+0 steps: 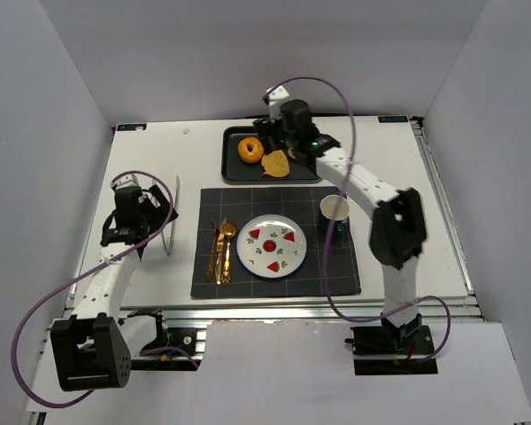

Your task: Place the bread

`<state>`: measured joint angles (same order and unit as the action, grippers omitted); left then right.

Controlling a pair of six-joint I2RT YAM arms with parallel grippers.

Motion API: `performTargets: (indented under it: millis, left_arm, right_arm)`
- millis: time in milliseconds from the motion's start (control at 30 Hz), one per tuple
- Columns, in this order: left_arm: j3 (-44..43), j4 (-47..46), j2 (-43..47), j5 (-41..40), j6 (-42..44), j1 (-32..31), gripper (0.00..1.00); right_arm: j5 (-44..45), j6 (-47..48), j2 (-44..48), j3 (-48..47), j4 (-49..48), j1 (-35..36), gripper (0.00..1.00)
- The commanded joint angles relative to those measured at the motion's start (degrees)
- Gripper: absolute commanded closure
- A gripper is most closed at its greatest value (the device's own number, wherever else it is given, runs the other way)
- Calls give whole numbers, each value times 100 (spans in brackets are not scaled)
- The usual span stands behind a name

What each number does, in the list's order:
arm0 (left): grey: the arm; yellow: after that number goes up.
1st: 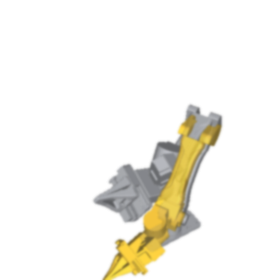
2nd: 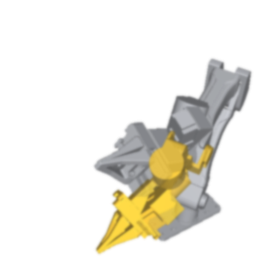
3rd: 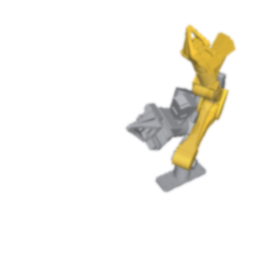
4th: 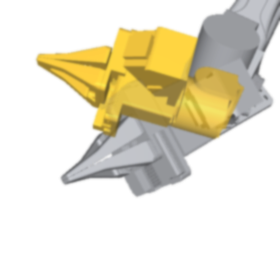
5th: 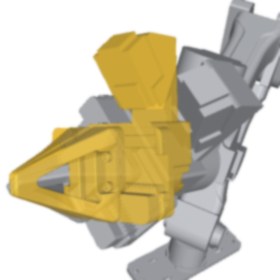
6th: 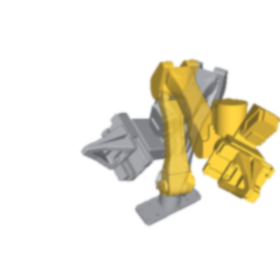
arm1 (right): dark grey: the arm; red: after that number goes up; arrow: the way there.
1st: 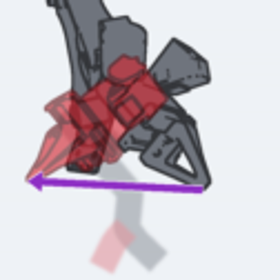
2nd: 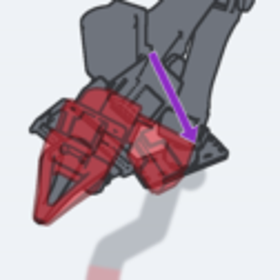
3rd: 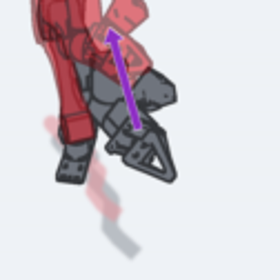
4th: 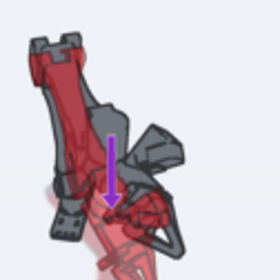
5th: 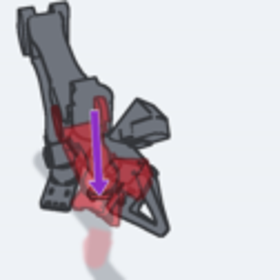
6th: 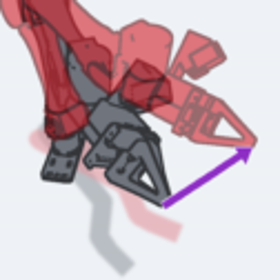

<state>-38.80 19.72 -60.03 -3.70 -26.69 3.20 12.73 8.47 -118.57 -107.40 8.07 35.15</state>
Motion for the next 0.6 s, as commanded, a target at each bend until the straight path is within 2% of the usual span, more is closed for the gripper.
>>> performTargets:
  millis: [0, 33, 67, 100, 133, 167, 200, 233, 300, 333, 367, 400, 500, 567]
  left_arm:
    - [-232, -190, -102, -7, 344, -3, 3]
    - [-224, -226, -178, 9, 420, 5, 5]
    - [-224, -267, -223, 1, 447, 4, 11]
    - [-224, -277, -276, 5, 495, -4, 19]
    - [-223, -288, -331, 65, 595, -4, 31]
    - [-207, -345, -433, 106, 621, -3, 51]
    - [-207, -337, -493, 97, 639, 5, 88]
    - [-225, -328, -548, 72, 683, 5, 100]
    - [-268, -303, -751, 55, 785, -4, 100]
    - [-282, -282, -905, 61, 828, -4, 95]
    - [-317, -263, -1019, 31, 866, 3, 66]
    - [-361, -227, -1192, 6, 882, -1, 46]
    - [-423, -275, -1527, 25, 1056, -30, 22]
    - [-477, -327, -1723, -10, 1175, -52, 15]
  right_arm:
    - [-359, -339, 1248, 998, 149, -365, 11]
    - [-651, -110, 1763, 1390, -45, -466, 11]
    - [-1161, 30, 2031, 2072, -358, -642, 13]
    - [-2556, 165, 2326, 2416, -519, -1073, 24]
    - [-3341, 349, 2591, 2732, -584, -1303, 36]
    - [-4520, 682, 3019, 3203, -675, -1549, 56]
    - [-4824, 744, 3175, 3367, -682, -1826, 100]
    - [-4952, 792, 3291, 3474, -597, -1908, 100]
    - [-5374, 1055, 3530, 3636, -122, -2103, 100]
    - [-5643, 1087, 3649, 3700, -39, -2155, 94]
    - [-5809, 1095, 3797, 3851, 66, -2265, 58]
    - [-5881, 1127, 3892, 3985, 199, -2339, 31]
    - [-5882, 1224, 4113, 4174, 341, -2424, 15]
    - [-5895, 1175, 4207, 4235, 357, -2518, 11]
